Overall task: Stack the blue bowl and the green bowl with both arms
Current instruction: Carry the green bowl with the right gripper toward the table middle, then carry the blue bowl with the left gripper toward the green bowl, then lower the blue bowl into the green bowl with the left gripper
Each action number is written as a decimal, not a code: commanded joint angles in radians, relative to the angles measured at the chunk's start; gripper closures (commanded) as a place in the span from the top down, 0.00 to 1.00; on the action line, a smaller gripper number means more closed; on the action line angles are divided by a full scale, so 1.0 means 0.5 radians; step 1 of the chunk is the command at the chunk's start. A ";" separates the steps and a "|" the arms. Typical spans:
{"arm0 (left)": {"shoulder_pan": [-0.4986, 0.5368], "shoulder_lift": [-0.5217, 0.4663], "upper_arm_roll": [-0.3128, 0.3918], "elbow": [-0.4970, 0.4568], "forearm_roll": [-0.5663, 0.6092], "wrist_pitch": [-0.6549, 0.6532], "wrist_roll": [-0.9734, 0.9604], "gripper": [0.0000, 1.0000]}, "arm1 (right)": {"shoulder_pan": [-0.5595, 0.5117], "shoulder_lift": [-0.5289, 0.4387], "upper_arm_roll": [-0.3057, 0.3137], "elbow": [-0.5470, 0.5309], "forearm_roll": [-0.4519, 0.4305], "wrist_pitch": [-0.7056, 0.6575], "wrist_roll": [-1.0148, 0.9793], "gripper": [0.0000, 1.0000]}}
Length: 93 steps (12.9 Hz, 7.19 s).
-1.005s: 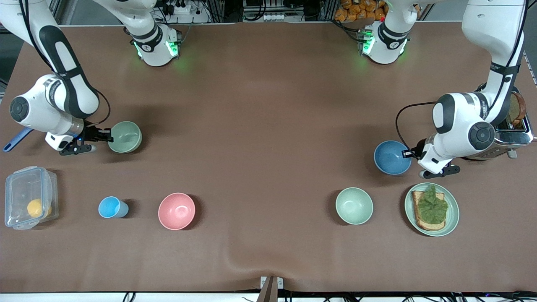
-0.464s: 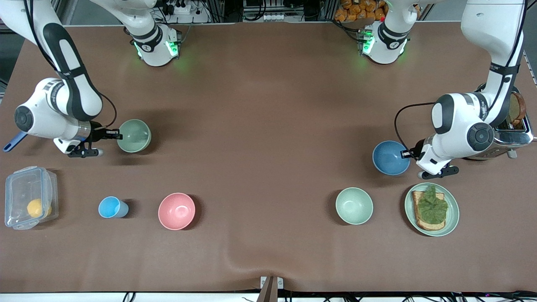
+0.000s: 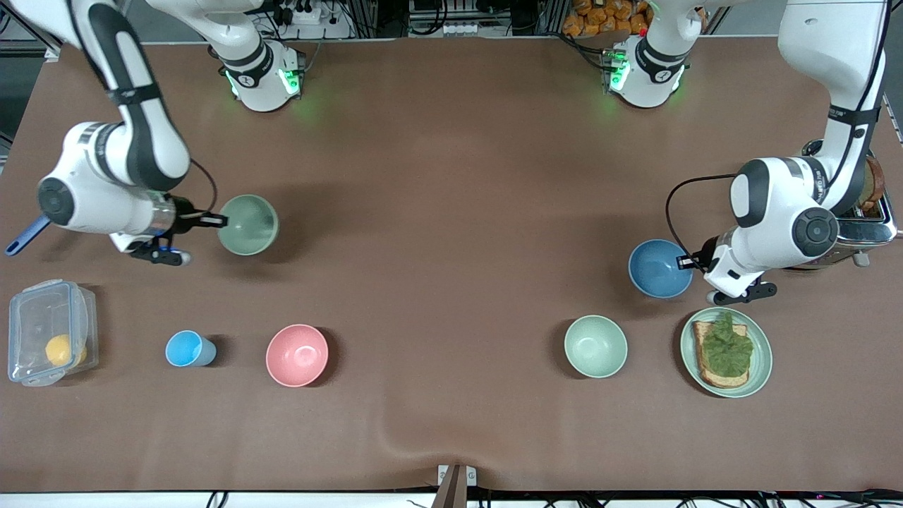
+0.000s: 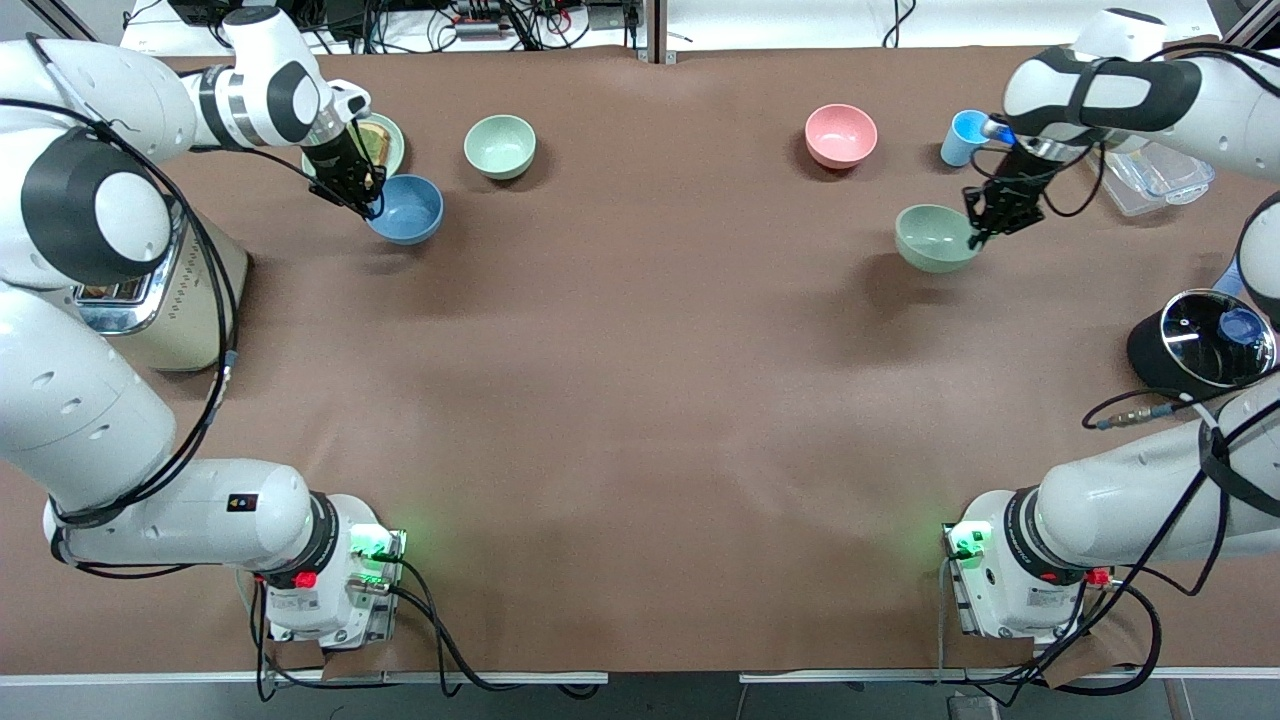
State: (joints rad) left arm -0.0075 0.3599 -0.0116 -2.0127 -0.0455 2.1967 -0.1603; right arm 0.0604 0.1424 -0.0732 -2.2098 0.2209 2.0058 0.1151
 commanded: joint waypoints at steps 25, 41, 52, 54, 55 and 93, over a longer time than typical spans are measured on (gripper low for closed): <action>-0.166 -0.026 -0.072 0.294 -0.020 -0.386 -0.351 0.00 | 1.791 0.501 -0.019 0.094 0.380 1.416 2.473 0.00; -0.240 -0.207 -0.458 0.408 -0.194 -0.506 -0.713 0.00 | 1.800 0.532 -0.031 0.186 0.384 1.395 2.641 1.00; -0.264 -0.165 -0.848 0.261 -0.204 -0.203 -1.152 0.00 | 1.448 0.357 -0.032 0.235 0.466 0.760 3.022 1.00; -0.307 -0.131 -0.851 0.258 -0.201 -0.175 -1.164 0.00 | 1.392 0.363 -0.035 0.232 0.601 0.738 3.025 1.00; -0.331 -0.122 -0.851 0.240 -0.201 -0.145 -1.170 0.00 | 1.364 0.372 -0.032 0.232 0.653 0.756 3.025 1.00; -0.774 0.336 -0.827 0.080 -0.059 0.623 -1.753 1.00 | 1.478 0.657 -0.019 0.223 1.246 1.235 2.988 1.00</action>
State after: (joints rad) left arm -0.3897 0.5187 -0.4283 -1.9868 -0.1036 2.4942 -1.0034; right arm 0.7915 0.4723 -0.0831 -2.0942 0.8192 2.6071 1.6190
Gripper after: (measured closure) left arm 0.683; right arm 0.000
